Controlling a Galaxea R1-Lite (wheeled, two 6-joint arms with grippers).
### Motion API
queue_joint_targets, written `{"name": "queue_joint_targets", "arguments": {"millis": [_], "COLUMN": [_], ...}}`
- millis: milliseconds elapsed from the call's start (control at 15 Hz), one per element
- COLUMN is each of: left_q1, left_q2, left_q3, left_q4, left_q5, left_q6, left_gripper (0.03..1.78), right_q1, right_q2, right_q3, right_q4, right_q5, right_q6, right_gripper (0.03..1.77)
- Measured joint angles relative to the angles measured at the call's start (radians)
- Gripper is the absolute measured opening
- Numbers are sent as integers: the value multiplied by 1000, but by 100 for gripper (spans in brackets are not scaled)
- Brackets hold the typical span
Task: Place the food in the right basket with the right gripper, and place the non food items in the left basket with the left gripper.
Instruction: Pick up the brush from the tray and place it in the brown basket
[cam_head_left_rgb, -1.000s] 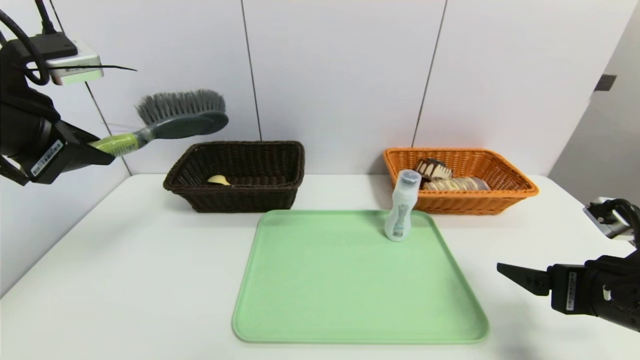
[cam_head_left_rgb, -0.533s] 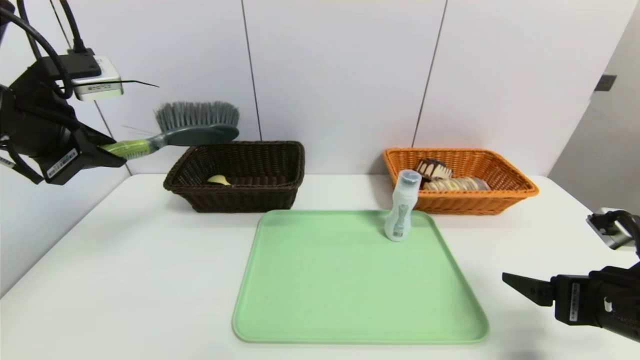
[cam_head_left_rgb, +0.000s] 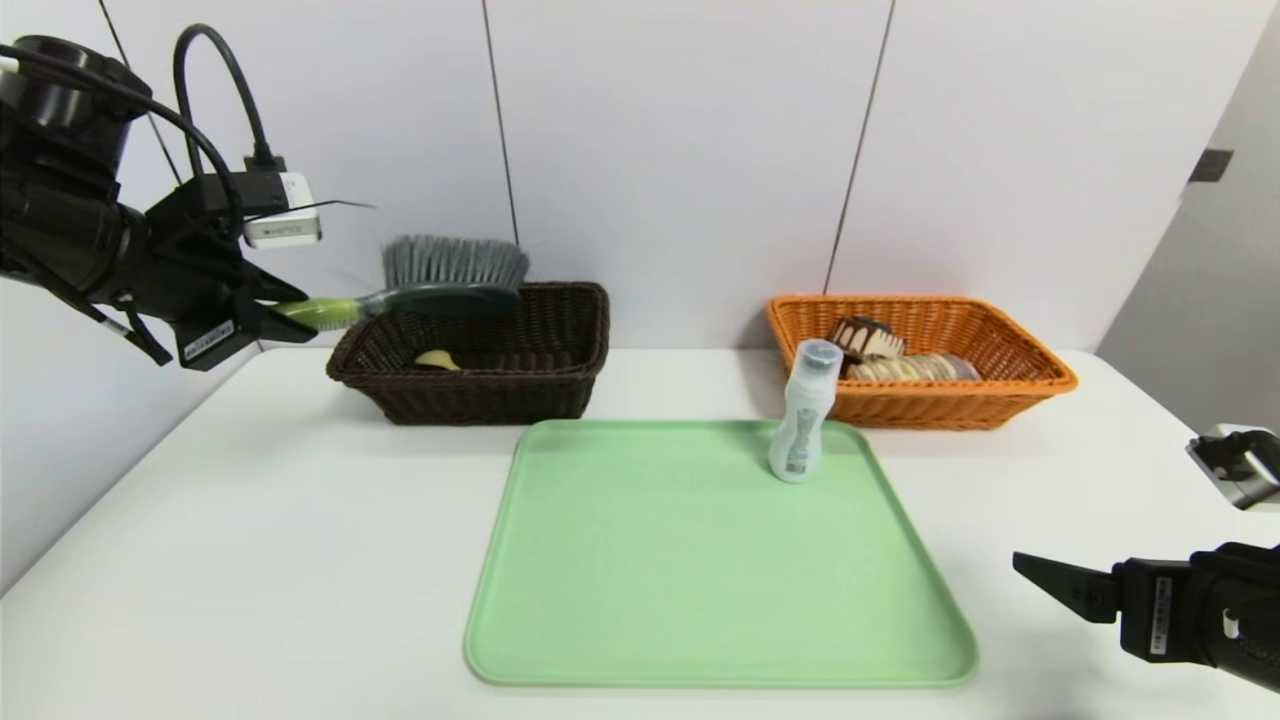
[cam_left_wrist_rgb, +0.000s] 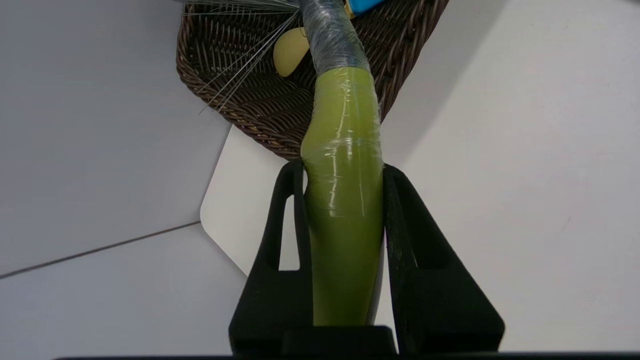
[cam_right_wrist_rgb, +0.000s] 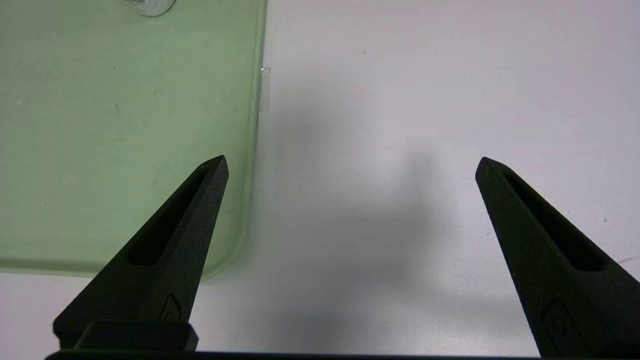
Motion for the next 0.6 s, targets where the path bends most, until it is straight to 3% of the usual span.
{"name": "queue_joint_targets", "arguments": {"millis": [200, 600], "left_q1": [1, 1], "left_q2": [62, 194], "left_q3": [-47, -180], "left_q4": [-11, -3], "left_q5": [-39, -56], "left_q6": [58, 188], "left_gripper": [43, 43], "right_q1": [0, 0], "right_q2": [15, 38], "right_q3": [-2, -11], "right_q4": [0, 0], "right_q5": [-1, -7], "right_q6": [1, 2], "right_gripper": [171, 171]}}
